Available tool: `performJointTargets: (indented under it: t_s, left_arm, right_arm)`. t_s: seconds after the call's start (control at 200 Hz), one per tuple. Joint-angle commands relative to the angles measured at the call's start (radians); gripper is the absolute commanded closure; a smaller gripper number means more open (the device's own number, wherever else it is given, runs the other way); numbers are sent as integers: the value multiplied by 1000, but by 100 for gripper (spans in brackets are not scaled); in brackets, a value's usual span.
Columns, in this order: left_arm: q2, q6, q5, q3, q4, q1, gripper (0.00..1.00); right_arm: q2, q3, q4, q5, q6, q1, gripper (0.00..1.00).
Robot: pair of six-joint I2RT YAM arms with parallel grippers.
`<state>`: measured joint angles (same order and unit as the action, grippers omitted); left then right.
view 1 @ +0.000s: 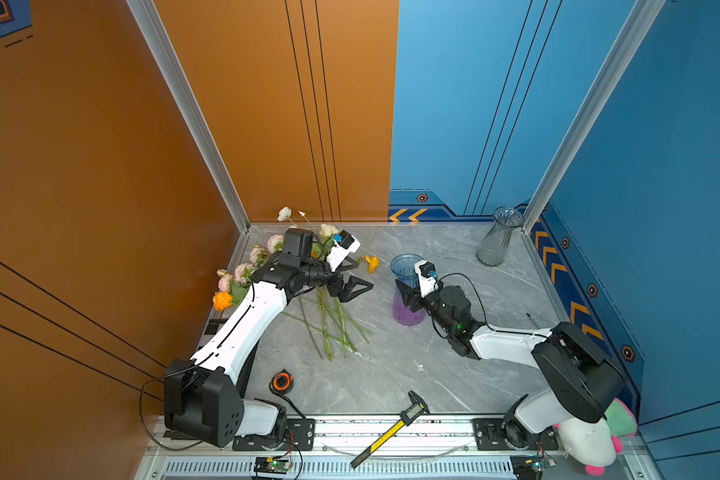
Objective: Arrange the flowers into the vase
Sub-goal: 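Carry the blue-purple vase toward the flowers and set it down with the right gripper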
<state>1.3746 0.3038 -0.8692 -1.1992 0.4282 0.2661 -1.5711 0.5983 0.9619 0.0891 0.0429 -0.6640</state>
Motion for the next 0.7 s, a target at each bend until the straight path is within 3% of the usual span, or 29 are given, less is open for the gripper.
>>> performJointTargets:
  t_s: [0.0,0.265,0.551,0.696]
  left_arm:
    - [3,21,-37,-19,27,-11,2]
    - [4,12,-32,-28,26,-47,2]
    - [5,8,-34,-34,28,-67,2]
    - [3,8,-34,-36,27,-73,2]
  right_arm:
    - [-17,34,253,77,20,-31,82]
    - [-27,12,209,116,65,-112,71]
    - [-3,-35,156,152,66,-147,34]
    - [36,-43,68,179,38,-165,25]
